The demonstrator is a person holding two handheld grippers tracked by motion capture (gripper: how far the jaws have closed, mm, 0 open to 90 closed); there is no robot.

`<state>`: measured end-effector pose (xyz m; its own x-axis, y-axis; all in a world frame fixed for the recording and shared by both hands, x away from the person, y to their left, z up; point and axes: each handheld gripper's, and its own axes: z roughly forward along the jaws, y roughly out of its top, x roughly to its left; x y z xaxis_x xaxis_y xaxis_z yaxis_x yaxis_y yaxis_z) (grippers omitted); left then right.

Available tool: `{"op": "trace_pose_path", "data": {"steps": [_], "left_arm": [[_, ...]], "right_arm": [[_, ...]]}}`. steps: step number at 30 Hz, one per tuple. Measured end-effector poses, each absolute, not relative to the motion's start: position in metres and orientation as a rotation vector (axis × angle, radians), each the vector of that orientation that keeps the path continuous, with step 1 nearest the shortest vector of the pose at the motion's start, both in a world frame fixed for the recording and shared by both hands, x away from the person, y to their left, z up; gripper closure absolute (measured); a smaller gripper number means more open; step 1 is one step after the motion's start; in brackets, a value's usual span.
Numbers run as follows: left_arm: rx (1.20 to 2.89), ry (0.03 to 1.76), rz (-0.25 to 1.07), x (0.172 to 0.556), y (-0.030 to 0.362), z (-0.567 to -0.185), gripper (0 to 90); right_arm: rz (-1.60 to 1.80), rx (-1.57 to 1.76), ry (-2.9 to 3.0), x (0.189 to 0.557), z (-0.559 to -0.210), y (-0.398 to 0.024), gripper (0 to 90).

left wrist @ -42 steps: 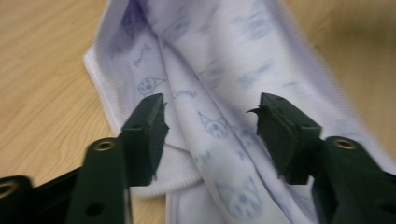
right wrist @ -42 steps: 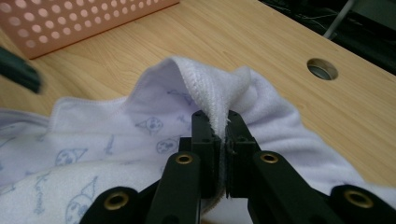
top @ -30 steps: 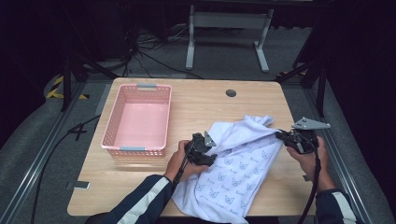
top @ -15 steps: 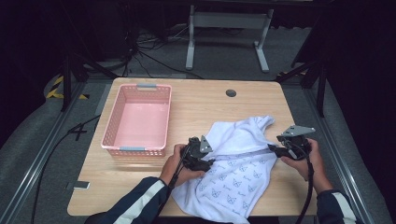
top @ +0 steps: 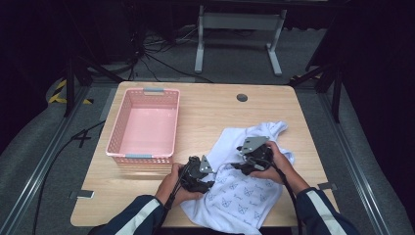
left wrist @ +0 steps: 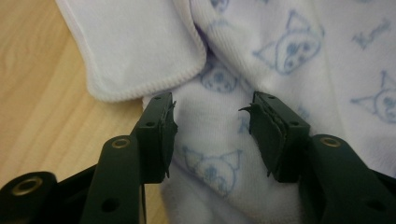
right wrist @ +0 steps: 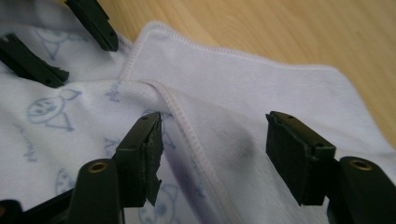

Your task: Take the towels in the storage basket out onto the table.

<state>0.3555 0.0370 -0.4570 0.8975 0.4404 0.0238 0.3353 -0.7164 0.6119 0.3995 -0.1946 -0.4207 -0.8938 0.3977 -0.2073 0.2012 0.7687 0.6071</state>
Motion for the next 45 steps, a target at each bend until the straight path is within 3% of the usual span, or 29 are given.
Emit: {"op": "trace_pose_path", "data": {"steps": [4,5,7,10,15,18,24,29,36,37,38,39,40,42,45], "left_arm": [[2.448,0.531,0.203,0.355,0.038,-0.456,58.2],[2.447,0.524,0.203,0.354,0.038,-0.456,62.6],[2.466,0.502,0.209,0.351,0.038,-0.455,70.6],[2.473,0.508,0.219,0.348,0.04,-0.454,78.9],[2.485,0.49,0.217,0.344,0.045,-0.454,83.9],[2.512,0.484,0.197,0.338,0.05,-0.452,84.7],[2.536,0.475,0.184,0.325,0.057,-0.451,84.9],[2.549,0.438,0.163,0.311,0.058,-0.45,85.2],[2.571,0.395,0.094,0.299,0.052,-0.448,83.6],[2.545,0.389,0.075,0.301,0.05,-0.448,75.7],[2.526,0.378,0.077,0.304,0.049,-0.446,75.7],[2.5,0.393,0.078,0.307,0.046,-0.444,66.7],[2.474,0.415,0.091,0.311,0.042,-0.441,63.8],[2.412,0.429,0.124,0.323,0.033,-0.434,53.1],[2.332,0.461,0.168,0.349,0.013,-0.424,48.1]], "right_arm": [[0.702,0.46,2.676,0.409,-0.434,-0.181,45.0],[0.693,0.456,2.678,0.412,-0.437,-0.181,50.1],[0.733,0.502,2.653,0.416,-0.435,-0.186,71.2],[0.853,0.57,2.63,0.419,-0.424,-0.2,81.8],[0.975,0.7,2.443,0.419,-0.393,-0.231,87.5],[0.974,0.789,2.295,0.42,-0.372,-0.26,87.9],[0.928,0.992,2.154,0.426,-0.363,-0.314,87.9],[0.866,1.225,2.056,0.436,-0.381,-0.368,87.9],[0.728,1.441,2.052,0.446,-0.42,-0.406,87.2],[0.753,1.461,2.061,0.448,-0.425,-0.409,82.0],[0.753,1.461,2.061,0.448,-0.425,-0.409,82.0],[0.768,1.467,2.085,0.449,-0.428,-0.41,77.4],[0.714,1.449,2.081,0.449,-0.43,-0.409,75.0],[0.723,1.416,2.069,0.446,-0.428,-0.406,62.6],[0.778,1.353,2.055,0.431,-0.415,-0.398,58.8]]}}
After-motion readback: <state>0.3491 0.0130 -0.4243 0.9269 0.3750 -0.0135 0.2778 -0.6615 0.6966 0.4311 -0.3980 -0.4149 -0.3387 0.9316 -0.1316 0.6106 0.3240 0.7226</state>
